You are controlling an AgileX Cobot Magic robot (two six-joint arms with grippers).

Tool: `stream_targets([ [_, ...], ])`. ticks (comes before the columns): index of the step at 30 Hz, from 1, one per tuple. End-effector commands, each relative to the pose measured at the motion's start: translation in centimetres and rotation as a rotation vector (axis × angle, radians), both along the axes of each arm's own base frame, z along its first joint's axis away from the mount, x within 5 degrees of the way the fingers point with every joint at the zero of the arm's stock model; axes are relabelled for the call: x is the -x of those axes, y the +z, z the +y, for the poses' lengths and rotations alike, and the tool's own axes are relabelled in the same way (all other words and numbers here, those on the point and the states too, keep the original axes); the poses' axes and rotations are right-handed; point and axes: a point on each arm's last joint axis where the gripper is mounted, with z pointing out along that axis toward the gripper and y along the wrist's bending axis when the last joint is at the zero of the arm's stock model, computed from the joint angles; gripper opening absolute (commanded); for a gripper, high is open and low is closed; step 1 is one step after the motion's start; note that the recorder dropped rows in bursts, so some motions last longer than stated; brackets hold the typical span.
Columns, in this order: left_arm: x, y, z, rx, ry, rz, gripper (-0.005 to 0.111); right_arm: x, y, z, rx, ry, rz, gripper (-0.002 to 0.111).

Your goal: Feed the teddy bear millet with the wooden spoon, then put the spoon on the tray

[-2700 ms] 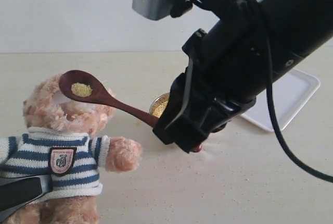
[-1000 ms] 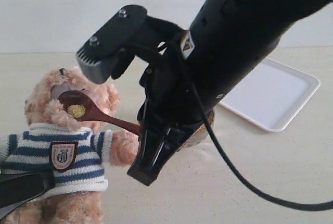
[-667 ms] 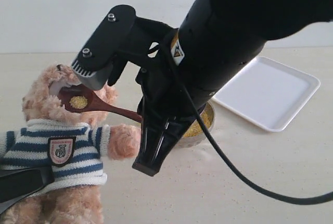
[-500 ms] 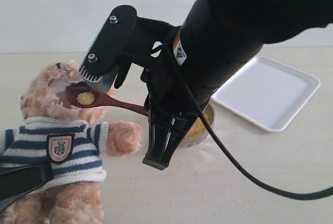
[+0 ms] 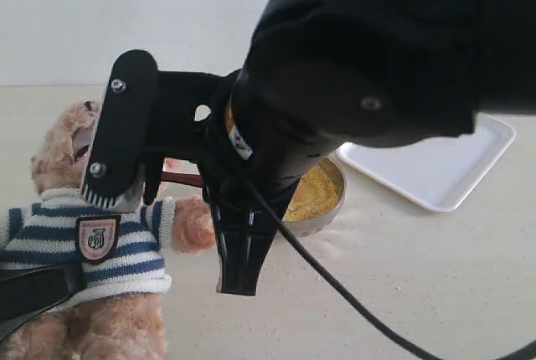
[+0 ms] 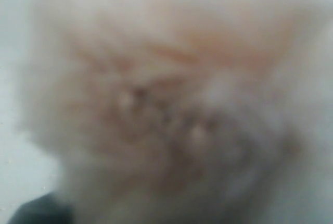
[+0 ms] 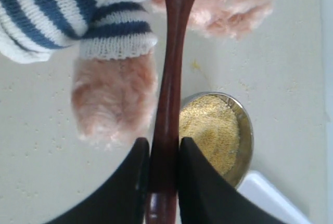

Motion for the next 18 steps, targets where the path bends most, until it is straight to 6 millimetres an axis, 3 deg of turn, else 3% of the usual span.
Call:
stream_targets([
  [1,0.03,0.18,-0.06,0.026,0.006,-0.015,0.005,0.23,0.13,0.66,0.053,0.002,-0.13,0.0],
  [8,0.03,0.17,-0.06,0.017,0.002,-0.026,0.005,0.55,0.81,0.69,0.124,-0.011,-0.284,0.0],
  [18,-0.11,0.27,0.02,0.021,0.017,-0.038,0.005,0.61,0.68,0.41,0.223,-0.03,-0.345,0.0],
])
